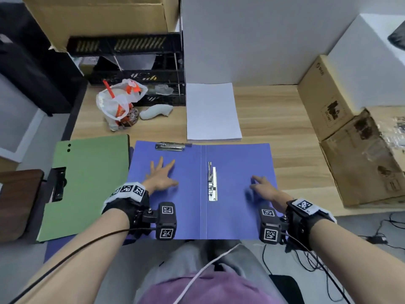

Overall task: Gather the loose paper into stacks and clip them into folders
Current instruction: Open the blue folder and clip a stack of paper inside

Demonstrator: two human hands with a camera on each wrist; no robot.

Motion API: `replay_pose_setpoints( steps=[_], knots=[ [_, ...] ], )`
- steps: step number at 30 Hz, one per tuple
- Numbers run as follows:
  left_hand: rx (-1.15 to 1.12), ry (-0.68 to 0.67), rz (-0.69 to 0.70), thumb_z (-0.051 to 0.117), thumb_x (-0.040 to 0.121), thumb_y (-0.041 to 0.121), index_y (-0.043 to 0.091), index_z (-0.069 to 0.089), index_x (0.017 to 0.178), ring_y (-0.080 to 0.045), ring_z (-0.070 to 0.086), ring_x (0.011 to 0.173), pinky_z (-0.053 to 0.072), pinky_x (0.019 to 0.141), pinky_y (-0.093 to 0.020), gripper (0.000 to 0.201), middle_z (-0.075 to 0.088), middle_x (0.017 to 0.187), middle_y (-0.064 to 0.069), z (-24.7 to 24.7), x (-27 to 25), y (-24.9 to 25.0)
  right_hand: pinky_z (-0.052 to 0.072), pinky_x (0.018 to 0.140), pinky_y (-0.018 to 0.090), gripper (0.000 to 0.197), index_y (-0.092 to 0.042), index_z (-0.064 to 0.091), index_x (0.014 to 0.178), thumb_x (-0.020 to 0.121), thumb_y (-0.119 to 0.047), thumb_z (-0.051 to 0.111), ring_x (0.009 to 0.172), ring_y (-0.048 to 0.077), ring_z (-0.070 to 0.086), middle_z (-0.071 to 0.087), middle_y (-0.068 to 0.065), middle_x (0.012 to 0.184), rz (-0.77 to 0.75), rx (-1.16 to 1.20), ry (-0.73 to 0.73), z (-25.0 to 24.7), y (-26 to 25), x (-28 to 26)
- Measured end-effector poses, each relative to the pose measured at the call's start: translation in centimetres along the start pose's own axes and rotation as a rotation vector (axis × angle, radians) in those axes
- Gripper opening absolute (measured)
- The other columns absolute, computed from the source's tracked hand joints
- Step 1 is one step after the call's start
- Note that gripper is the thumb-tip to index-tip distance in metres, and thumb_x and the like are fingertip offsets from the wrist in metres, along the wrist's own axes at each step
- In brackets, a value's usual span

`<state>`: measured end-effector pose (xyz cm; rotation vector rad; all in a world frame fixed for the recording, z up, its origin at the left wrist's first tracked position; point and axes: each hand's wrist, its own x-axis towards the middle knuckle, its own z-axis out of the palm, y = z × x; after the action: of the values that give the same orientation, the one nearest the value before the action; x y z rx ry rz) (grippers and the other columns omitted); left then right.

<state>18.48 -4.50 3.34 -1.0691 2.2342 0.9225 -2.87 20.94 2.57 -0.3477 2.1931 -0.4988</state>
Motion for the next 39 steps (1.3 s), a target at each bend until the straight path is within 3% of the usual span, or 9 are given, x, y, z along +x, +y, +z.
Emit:
replay_pose_setpoints(
  steps=[5,9,11,14,18,23,29,34,39],
  knots=[
    [-0.044,-0.079,-0.063,0.070,0.084,0.039,0.038,0.005,0.153,-0.043,-0.025,0.143,0.004,0.118,-0.057,0.095,-0.021,0.161,-0.004,2.8,1.4,-0.6,0.028,0.107,0.035,0.049,-0.010,0.043,0.142,0.094,-0.019,0.052,0.130,0.035,0.037,0.031,0.013,0.119,0.019,-0.069,0.001,0.1,2.2,1.6],
    [0.014,-0.096,-0.106,0.074,0.079,0.042,0.044,-0.002,0.151,-0.044,-0.030,0.140,0.009,0.114,-0.065,0.105,-0.029,0.158,0.000,4.0,1.8,-0.6,0.012,0.120,0.040,0.069,-0.031,0.025,0.153,0.091,-0.029,0.057,0.148,0.028,0.003,-0.001,0.011,0.160,0.059,-0.105,-0.039,0.9,2.6,1.8],
    [0.009,-0.069,-0.118,0.072,0.081,0.042,0.045,-0.001,0.151,-0.044,-0.028,0.141,0.013,0.112,-0.067,0.102,-0.029,0.158,-0.001,4.1,2.1,-0.1,0.010,0.120,0.040,0.069,-0.035,0.024,0.152,0.090,-0.026,0.054,0.150,0.025,-0.001,-0.005,0.008,0.162,0.055,-0.118,0.010,0.6,2.1,1.9],
    [0.020,-0.027,-0.143,0.064,0.086,0.047,0.045,0.004,0.151,-0.044,-0.020,0.144,0.016,0.113,-0.064,0.088,-0.020,0.161,-0.002,3.9,2.0,0.5,0.017,0.117,0.041,0.058,-0.035,0.040,0.143,0.088,-0.021,0.050,0.145,0.027,0.015,0.017,0.009,0.156,0.065,-0.150,0.145,0.0,1.5,2.5],
    [0.164,-0.055,-0.170,0.053,0.090,0.050,0.039,0.024,0.150,-0.040,0.023,0.143,0.030,0.111,-0.047,0.068,0.012,0.160,-0.008,0.6,2.4,1.7,0.023,0.112,0.035,0.037,-0.023,0.057,0.123,0.088,-0.017,0.047,0.130,0.032,0.031,0.040,0.013,0.135,0.057,-0.077,0.197,-1.8,0.5,4.4],
    [0.190,-0.001,-0.074,0.049,0.089,0.035,0.025,0.067,0.105,-0.027,0.058,0.108,0.045,0.088,-0.034,0.026,0.065,0.122,-0.004,-4.4,5.1,6.2,0.026,0.113,0.033,0.053,-0.016,0.047,0.140,0.089,-0.025,0.059,0.138,0.031,0.032,0.032,0.017,0.146,-0.083,-0.134,0.157,-5.2,-1.9,7.8],
    [-0.123,0.141,0.102,0.049,0.092,0.028,0.027,0.066,0.096,-0.020,0.057,0.094,0.035,0.074,-0.026,0.017,0.064,0.093,0.005,-4.0,9.3,16.1,0.023,0.115,0.035,0.067,-0.006,0.040,0.145,0.086,-0.026,0.066,0.143,0.033,0.025,0.028,0.022,0.153,-0.273,-0.273,0.098,-7.5,-3.0,12.2],
    [-0.256,0.187,0.118,0.048,0.091,0.022,0.024,0.063,0.095,-0.021,0.057,0.088,0.041,0.077,-0.028,0.015,0.058,0.080,0.010,-2.5,13.6,22.0,0.043,0.080,0.039,0.021,-0.008,0.057,0.095,0.076,-0.005,0.047,0.094,0.036,0.054,0.062,0.013,0.096,-0.301,-0.082,0.212,-8.3,-4.7,14.7],
    [-0.279,0.186,0.041,0.050,0.090,0.023,0.021,0.055,0.097,-0.024,0.058,0.101,0.041,0.082,-0.031,0.009,0.062,0.102,0.002,-0.9,17.2,24.0,0.025,0.083,0.036,0.029,-0.013,0.058,0.098,0.076,-0.003,0.042,0.113,0.030,0.049,0.061,0.004,0.106,-0.228,-0.071,0.091,-8.4,-7.4,16.3]
  ],
)
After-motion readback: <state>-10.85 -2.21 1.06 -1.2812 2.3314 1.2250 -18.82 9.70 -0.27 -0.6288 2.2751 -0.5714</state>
